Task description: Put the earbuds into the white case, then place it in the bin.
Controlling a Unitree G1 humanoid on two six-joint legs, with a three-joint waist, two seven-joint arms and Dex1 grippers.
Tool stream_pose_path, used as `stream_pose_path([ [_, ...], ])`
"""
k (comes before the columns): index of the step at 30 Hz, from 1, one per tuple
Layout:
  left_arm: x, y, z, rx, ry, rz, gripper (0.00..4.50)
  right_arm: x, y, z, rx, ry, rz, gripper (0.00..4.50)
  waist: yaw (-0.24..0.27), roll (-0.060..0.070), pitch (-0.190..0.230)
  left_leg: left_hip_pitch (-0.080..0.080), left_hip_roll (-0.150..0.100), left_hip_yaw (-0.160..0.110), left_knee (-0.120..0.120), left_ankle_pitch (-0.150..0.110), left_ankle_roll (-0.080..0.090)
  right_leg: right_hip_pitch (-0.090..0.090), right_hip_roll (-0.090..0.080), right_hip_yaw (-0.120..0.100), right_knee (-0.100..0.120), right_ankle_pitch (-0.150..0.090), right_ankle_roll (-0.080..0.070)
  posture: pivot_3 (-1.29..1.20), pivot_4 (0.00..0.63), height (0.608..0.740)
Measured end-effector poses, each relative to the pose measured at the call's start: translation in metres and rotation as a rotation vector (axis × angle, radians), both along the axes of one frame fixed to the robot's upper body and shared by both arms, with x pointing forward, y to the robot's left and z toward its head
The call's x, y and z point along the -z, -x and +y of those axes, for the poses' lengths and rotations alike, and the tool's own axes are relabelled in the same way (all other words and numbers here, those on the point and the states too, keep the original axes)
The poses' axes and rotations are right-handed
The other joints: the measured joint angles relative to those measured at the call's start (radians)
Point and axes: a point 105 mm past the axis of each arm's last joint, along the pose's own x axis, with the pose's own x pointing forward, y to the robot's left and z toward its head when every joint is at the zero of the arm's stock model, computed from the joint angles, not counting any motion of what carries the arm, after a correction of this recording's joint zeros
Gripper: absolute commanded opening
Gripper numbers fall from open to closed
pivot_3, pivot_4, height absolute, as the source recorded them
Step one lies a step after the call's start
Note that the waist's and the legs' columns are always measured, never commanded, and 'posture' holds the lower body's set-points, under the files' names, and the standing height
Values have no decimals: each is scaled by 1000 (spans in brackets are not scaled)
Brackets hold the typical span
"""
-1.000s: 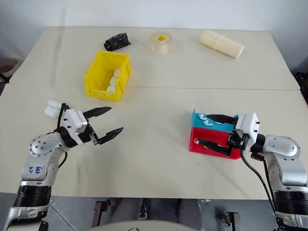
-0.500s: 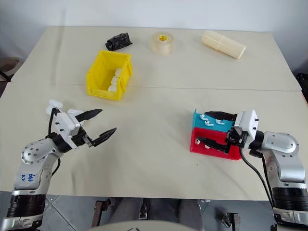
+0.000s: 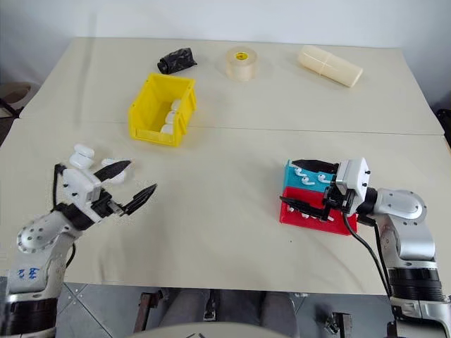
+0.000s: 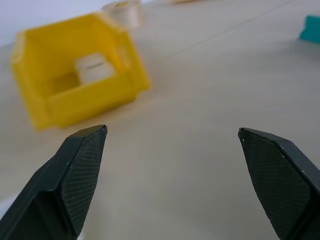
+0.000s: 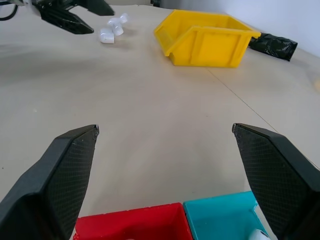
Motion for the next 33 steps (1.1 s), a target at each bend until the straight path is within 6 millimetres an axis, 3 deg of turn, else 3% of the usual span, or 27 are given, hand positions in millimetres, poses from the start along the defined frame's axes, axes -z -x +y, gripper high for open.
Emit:
stream_pose_path([
  [3,-9,-8,-14,72,-8,-25,4478,7,4,-5,22,8,23,4500,-3,0,0,0,-2,1,-1,0,0,-1,1,0,0,0,0,0,150,740],
  [10,-7,-21,-30,178,-32,-9,4478,7,12,-17,96,13,12,4500,-3,0,0,0,-3,2,-1,0,0,-1,1,0,0,0,0,0,150,740],
  [19,-4,-27,-31,204,-33,18,4478,7,20,-18,130,14,0,4500,-2,0,0,0,-3,1,0,0,0,-1,1,0,0,0,0,0,150,740],
  [23,-2,-26,-9,86,8,36,4478,3,21,-10,116,-17,-20,4500,-8,0,0,0,-1,2,-1,0,0,-1,1,1,0,0,0,0,150,740],
  [29,18,0,32,-146,40,132,4478,-9,19,17,29,-117,-92,4500,-17,0,0,0,2,1,-1,0,0,-1,1,1,0,0,0,0,150,740],
  [33,29,19,64,-389,66,197,4478,-23,18,38,-63,-161,-179,4500,-14,0,0,0,2,0,-1,0,0,-1,1,1,0,0,0,0,150,740],
])
